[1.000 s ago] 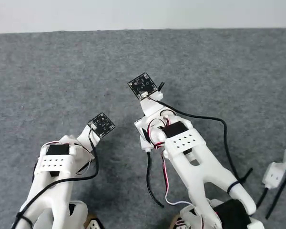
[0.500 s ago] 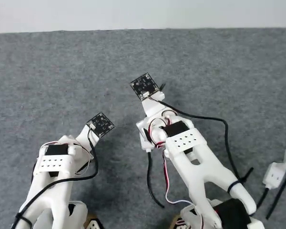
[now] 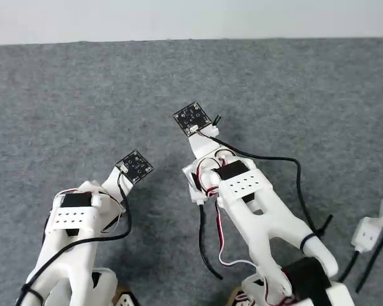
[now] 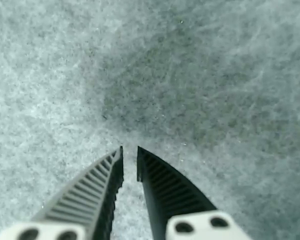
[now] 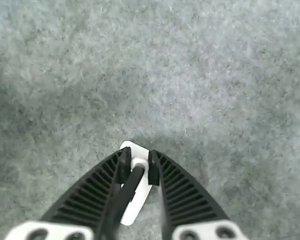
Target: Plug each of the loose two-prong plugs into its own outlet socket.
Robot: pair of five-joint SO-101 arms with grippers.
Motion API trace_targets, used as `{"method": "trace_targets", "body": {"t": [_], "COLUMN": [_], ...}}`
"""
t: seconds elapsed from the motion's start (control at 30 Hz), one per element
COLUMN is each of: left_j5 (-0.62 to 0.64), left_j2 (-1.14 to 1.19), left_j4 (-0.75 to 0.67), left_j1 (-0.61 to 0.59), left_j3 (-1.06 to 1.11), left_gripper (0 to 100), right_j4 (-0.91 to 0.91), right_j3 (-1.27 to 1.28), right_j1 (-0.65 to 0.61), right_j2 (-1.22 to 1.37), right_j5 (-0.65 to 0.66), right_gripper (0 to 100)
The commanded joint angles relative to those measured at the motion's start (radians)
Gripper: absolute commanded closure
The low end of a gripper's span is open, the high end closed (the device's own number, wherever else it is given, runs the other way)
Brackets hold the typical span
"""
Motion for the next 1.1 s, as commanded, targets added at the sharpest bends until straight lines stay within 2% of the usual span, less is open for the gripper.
{"method": "trace_targets", "body": {"t": [0.0,0.17,0.23,0.37,0.47,0.63,0.8,0.87,0.93,0.97,1.03,1.07], "left_j5": [0.014,0.014,0.014,0.014,0.014,0.014,0.014,0.014,0.014,0.014,0.014,0.014], "left_j2": [-0.023,-0.023,-0.023,-0.023,-0.023,-0.023,-0.023,-0.023,-0.023,-0.023,-0.023,-0.023], "left_j4": [-0.020,-0.020,-0.020,-0.023,-0.025,-0.025,-0.025,-0.025,-0.025,-0.025,-0.026,-0.029], "left_j1": [-0.003,-0.003,-0.003,-0.003,-0.003,-0.003,-0.003,-0.003,-0.003,-0.003,-0.003,-0.003], "left_j3": [-0.008,-0.008,-0.008,-0.008,-0.008,-0.008,-0.008,-0.008,-0.008,-0.008,-0.010,-0.012], "left_gripper": [96,96,96,96,96,96,96,96,96,96,96,96], "right_j4": [0.039,0.134,0.188,0.309,0.337,0.274,0.176,0.217,0.278,0.306,0.346,0.357], "right_j3": [-0.017,-0.074,-0.101,-0.167,-0.181,-0.169,-0.180,-0.235,-0.295,-0.316,-0.344,-0.356], "right_j1": [0.010,0.004,-0.012,-0.084,-0.140,-0.165,-0.143,-0.127,-0.122,-0.116,-0.087,-0.067], "right_j2": [0.077,0.082,0.079,0.081,0.085,0.099,0.213,0.260,0.300,0.318,0.340,0.341], "right_j5": [0.015,0.005,-0.041,-0.232,-0.262,-0.301,-0.264,-0.233,-0.238,-0.236,-0.238,-0.238], "right_gripper": [99.1,97.6,91.6,73.8,69.3,72.3,76.8,84.9,97.4,99.8,96.6,99.0]}}
